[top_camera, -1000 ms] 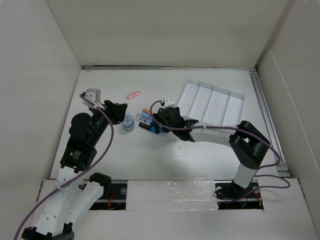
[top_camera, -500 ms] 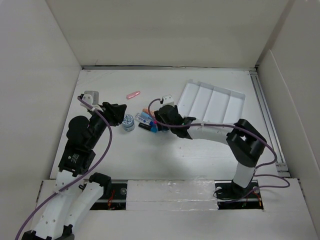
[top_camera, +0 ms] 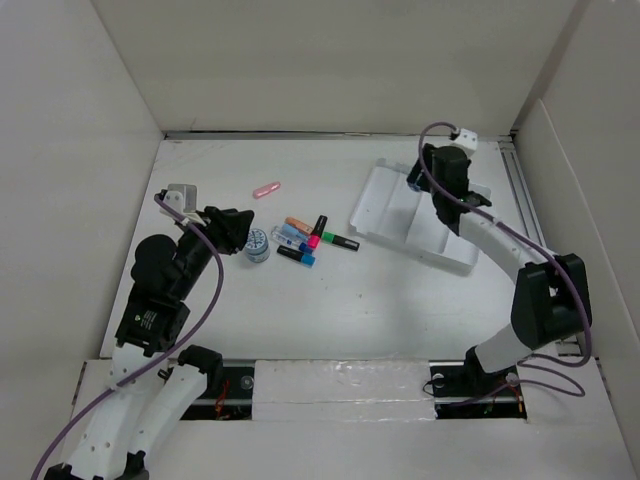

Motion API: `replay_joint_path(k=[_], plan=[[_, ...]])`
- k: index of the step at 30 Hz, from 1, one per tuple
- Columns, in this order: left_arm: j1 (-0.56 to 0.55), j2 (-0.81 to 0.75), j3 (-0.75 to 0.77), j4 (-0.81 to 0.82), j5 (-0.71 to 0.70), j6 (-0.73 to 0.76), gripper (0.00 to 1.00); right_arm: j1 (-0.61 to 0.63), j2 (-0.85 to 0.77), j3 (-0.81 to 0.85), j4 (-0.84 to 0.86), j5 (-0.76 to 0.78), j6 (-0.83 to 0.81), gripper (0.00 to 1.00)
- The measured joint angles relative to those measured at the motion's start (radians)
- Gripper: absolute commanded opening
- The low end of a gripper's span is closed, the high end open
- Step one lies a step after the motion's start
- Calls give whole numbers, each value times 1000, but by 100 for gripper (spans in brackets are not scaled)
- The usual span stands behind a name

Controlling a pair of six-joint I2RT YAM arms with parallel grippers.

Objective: Organize the desk

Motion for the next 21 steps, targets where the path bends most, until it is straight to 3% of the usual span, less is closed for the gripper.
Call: replay_joint_path(k=[6,13,15,16,17,19,21], plan=[[0,7,0,-1,1,0,38,-171,70,-7,8,-23,51,61],[0,10,0,0,0,1,38,-210,262,79,-35,-69,70,64],[0,12,0,-1,0,2,38,-210,306,118,-55,-88,69,70],[0,13,0,-2,-1,3,38,-211,325,140,-64,-97,66,90],[0,13,0,-2,-1,4,38,-211,325,140,-65,-97,66,90],[0,13,0,-1,-1,5,38,-216,327,161,-82,-97,66,100],[0,14,0,-2,-1,7,38,-221,327,195,-88,-97,65,100]])
